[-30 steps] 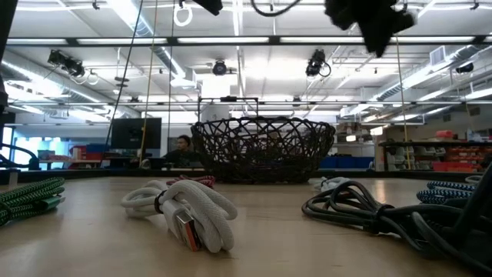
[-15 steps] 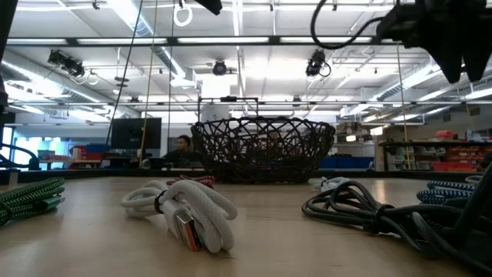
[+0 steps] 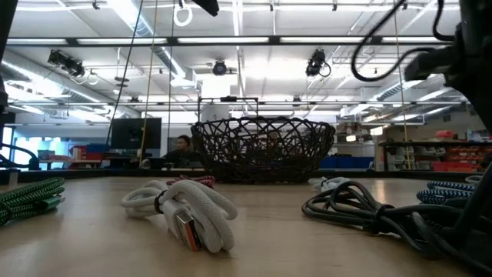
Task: Pick and place USB-C Cables
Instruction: Put the black and white charger cable into the black mesh basket
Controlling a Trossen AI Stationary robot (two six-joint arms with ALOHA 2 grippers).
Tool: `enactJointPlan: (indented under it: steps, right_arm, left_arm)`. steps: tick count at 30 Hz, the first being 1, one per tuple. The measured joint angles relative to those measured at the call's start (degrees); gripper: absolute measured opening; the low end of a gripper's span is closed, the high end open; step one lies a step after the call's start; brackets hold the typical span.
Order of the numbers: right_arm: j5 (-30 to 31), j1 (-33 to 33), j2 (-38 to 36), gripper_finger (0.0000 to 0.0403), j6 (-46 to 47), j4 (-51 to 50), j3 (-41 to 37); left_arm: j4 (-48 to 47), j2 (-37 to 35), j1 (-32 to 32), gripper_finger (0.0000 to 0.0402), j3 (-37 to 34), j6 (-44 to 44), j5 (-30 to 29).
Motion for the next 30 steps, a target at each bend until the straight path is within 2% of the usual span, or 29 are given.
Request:
enactJointPlan:
  steps: [8,12,19,30]
  right_arm:
    - [-0.4,-2.3,-9.1,0.0122,0.7,3.1,-8.7]
    - [2.2,-4.3,-12.1,0.0122,0.7,6.2,-12.3]
    - [3.1,-6.5,-11.4,0.0122,0.3,11.0,-17.1]
    - [3.7,-7.9,-10.7,0.0122,-0.7,10.6,-17.5]
  left_arm:
    - [-1.1,0.0,0.0,0.0133,0.0,0.2,0.1]
    - [-1.1,0.0,0.1,0.0133,0.0,0.2,0.1]
    - [-1.1,0.0,0.1,0.0133,0.0,0.4,0.1]
    - [-1.0,0.0,0.1,0.0133,0.0,2.3,1.5]
